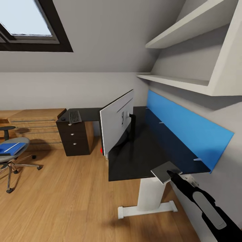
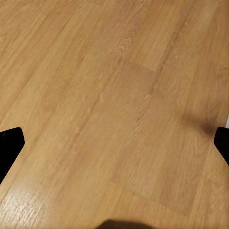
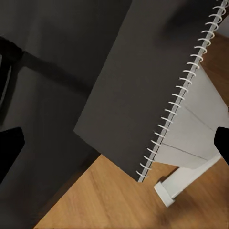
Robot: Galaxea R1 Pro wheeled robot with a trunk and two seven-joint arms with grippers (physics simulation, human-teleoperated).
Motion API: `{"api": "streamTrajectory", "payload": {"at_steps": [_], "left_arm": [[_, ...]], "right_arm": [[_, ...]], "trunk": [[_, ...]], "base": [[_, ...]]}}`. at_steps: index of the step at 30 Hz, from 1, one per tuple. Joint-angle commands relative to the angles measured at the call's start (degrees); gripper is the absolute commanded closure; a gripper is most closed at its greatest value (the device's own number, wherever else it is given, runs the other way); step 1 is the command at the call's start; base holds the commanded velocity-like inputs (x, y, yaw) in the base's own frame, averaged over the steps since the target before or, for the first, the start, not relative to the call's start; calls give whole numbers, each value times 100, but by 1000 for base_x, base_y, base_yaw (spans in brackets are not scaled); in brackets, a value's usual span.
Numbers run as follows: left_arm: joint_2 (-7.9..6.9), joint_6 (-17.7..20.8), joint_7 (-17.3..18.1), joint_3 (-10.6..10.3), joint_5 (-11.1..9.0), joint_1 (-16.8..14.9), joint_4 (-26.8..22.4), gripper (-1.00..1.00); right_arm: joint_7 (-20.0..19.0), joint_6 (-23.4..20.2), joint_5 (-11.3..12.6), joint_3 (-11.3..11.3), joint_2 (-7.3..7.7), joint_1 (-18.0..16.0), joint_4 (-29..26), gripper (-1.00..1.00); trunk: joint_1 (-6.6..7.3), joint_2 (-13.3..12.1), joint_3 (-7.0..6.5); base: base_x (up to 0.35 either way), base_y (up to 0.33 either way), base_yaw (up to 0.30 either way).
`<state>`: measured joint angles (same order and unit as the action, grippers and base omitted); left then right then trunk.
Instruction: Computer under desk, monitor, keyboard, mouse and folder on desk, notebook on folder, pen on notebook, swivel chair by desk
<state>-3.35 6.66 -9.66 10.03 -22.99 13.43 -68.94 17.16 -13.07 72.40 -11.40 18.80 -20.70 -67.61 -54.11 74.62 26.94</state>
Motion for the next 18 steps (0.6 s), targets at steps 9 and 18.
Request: {"api": "streamTrajectory", "payload": {"at_steps": [9,18], "left_arm": [[1,28,-27,-9,-52,2,-15,-100],[17,28,-23,-9,-54,2,-15,-100]], "right_arm": [[-578,-16,46,290,14,-4,249,-100],[-1104,-60,68,595,23,-4,475,-100]], "trunk": [[-1,4,5],[-1,4,5]], "base": [[0,0,0],[0,0,0]]}}
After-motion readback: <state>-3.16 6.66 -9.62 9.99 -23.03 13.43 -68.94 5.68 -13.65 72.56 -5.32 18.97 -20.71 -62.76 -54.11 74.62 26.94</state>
